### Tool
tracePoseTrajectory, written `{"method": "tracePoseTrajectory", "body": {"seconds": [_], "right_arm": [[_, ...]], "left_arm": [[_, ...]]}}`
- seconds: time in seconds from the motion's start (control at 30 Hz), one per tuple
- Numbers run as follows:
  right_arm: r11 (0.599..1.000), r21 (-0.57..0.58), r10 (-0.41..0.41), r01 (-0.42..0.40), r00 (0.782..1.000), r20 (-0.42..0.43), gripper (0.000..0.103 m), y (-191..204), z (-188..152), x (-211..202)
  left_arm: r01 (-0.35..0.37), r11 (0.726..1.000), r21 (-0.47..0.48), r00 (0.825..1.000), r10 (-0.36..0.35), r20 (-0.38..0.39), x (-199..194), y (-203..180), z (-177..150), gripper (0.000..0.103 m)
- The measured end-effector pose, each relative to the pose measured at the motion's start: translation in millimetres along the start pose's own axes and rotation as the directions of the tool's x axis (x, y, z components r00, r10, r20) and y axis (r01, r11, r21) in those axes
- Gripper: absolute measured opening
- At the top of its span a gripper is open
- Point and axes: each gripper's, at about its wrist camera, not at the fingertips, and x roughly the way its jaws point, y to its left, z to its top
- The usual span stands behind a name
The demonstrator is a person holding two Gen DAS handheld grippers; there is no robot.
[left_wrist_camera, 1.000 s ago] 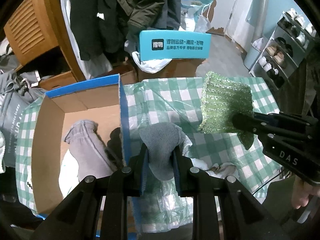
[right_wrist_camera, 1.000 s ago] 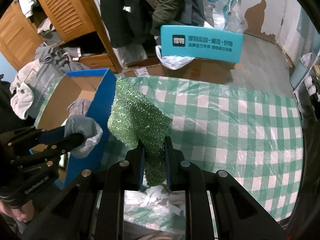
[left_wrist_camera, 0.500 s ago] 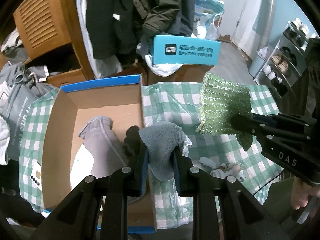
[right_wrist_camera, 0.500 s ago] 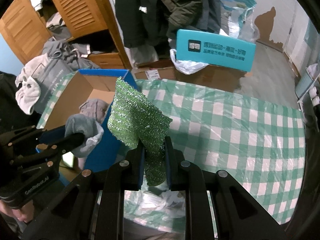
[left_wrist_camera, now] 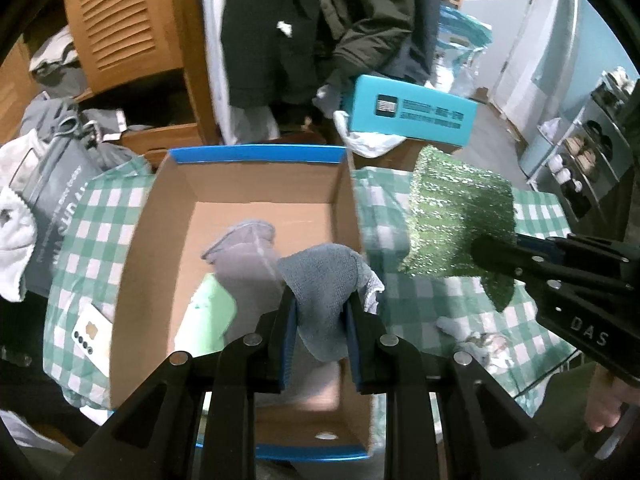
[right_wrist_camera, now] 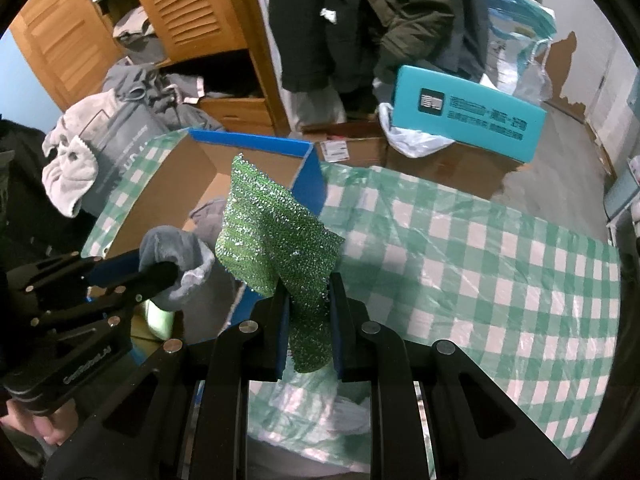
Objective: Organize soft objects
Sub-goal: 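Lift the grey cloth and green scrubber pad and carry both over the box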
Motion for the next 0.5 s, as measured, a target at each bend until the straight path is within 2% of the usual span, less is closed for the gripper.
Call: {"method": "tracePoseTrajectory", "body": {"seconds": [0.37, 0.5], "right_arm": [[0.999, -0.041, 0.030, -0.031, 0.999, -0.030, 0.015, 35.4, 10.2, 19.6], [0.998, -0.055, 0.040, -0.042, 0.998, -0.040, 0.015, 48.6, 14.6, 27.2]], "left_arm": [[-0.046, 0.995, -0.086, 0.999, 0.045, -0.017, 6.9, 58.5, -1.0, 0.022], [-0.087, 0.991, -0.103, 0.996, 0.085, -0.023, 11.5, 75.6, -3.3, 0.022]]}}
